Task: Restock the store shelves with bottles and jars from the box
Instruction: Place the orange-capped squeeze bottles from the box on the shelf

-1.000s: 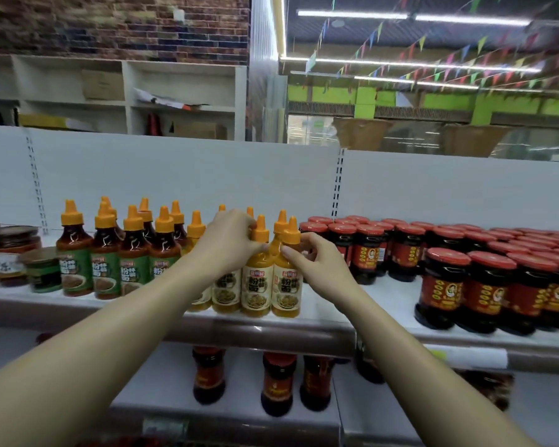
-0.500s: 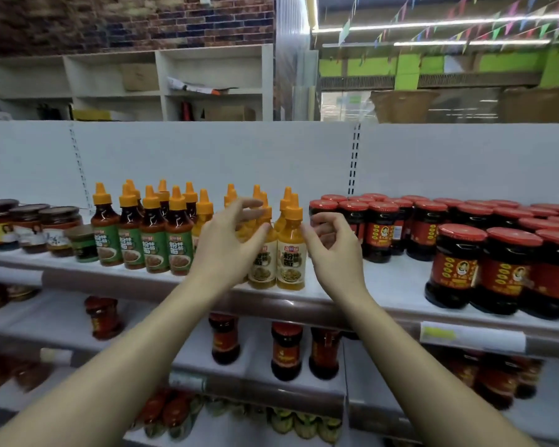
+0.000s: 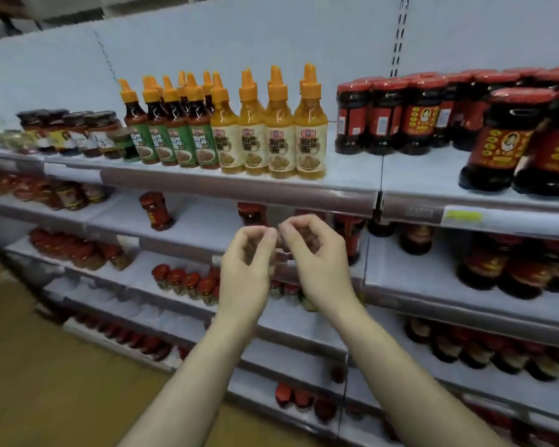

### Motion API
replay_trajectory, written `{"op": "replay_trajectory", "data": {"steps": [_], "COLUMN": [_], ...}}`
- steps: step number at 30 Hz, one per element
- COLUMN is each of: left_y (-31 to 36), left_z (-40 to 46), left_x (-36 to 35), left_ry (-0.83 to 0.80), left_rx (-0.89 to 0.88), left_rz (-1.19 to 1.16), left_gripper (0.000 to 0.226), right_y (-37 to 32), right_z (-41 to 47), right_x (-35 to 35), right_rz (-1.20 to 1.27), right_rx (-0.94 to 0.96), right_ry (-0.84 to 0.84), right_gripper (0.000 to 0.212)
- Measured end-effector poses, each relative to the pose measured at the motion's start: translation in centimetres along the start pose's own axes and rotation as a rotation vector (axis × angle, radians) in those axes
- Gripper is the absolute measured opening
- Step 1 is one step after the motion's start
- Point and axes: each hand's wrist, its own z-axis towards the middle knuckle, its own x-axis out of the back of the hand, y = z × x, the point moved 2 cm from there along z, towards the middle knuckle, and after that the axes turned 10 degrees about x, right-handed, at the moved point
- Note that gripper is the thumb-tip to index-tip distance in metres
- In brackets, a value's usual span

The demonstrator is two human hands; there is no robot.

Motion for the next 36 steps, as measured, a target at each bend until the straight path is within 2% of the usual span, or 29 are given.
{"op": "replay_trajectory", "data": {"steps": [9, 13, 18, 22, 28, 36], "left_y": [-5.3, -8.6, -10.9, -12.0, -14.3, -21.1], "left_z": [-7.7, -11.9, -16.0, -18.6, -22.2, -26.7], "left_x": [1.9, 3.5, 2.8, 0.9, -5.5, -22.7], "left_ry": [-0.017, -0.058, -0.111, -0.138, -0.152, -0.174], "left_rx": [0.033, 0.097, 0.152, 0.178, 0.223, 0.281], "left_rz": [-0.09, -0.092, -0.14, -0.137, -0.051, 0.121], "left_gripper": [0.014, 0.016, 0.015, 0.004, 0.018, 0.017], "right_y": [-2.4, -3.0, -3.7, -3.7, -0.9, 6.8], "right_z": [-10.6, -16.4, -21.1, -23.5, -26.5, -30.3], "right_x": [-0.6, -0.8, 1.7, 4.7, 11.9, 29.9], "right_rz": [-0.051, -0.111, -0.157, -0.177, -0.139, -0.09], "right_rx": [-0.159, -0.247, -0.31, -0.342, -0.399, -0.508], "right_ry": [0.101, 0.076, 0.077, 0.05, -0.007, 0.009], "right_gripper": [0.015, 0.014, 0.016, 0.016, 0.013, 0.008]}}
